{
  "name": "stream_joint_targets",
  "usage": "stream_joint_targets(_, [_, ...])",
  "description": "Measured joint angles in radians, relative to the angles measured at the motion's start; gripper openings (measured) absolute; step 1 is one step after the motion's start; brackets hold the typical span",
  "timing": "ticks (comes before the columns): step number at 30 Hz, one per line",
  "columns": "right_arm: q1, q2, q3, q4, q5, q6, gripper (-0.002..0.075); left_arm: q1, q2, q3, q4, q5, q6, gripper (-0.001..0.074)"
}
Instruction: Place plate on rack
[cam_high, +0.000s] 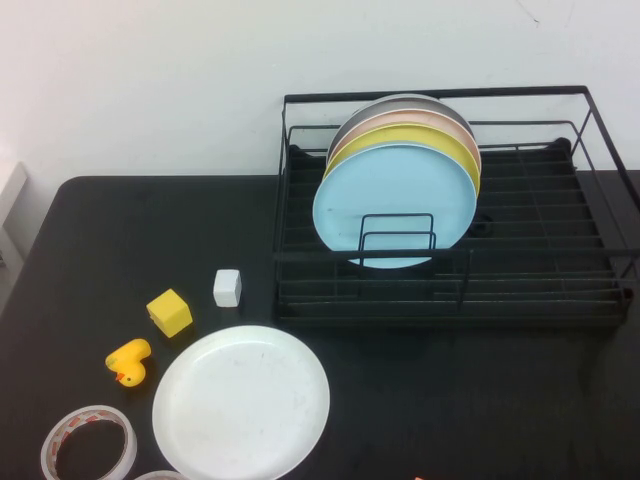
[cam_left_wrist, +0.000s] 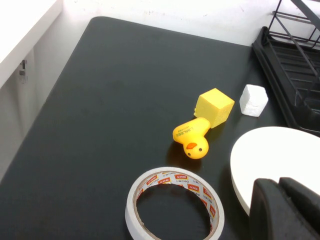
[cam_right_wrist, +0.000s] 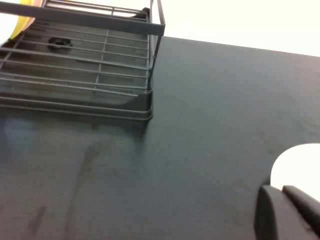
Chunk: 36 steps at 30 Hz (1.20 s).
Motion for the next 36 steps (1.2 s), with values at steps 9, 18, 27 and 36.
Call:
stream_joint_targets(9, [0.000,0.000,0.000,-0.028,0.002,0.000,-0.0002,0.000,0.000,0.000,0.000,0.000,0.000,-0.0003])
stream_joint_targets(18, [0.000,0.000,0.000,-0.022,0.000,0.000,-0.0002,0.000,0.000,0.000,0.000,0.000,0.000,-0.0003])
stream_joint_targets(27, [0.000,0.000,0.000,0.028,-0.018,0.007,-0.0002,0.000,0.000,0.000,0.000,0.000,0.000,-0.0003])
stream_joint_targets(36, [0.000,0.000,0.008,0.297,-0.203,0.017,-0.0002,0.000,0.000,0.002,-0.290,-0.182,-0.147,-0.0003])
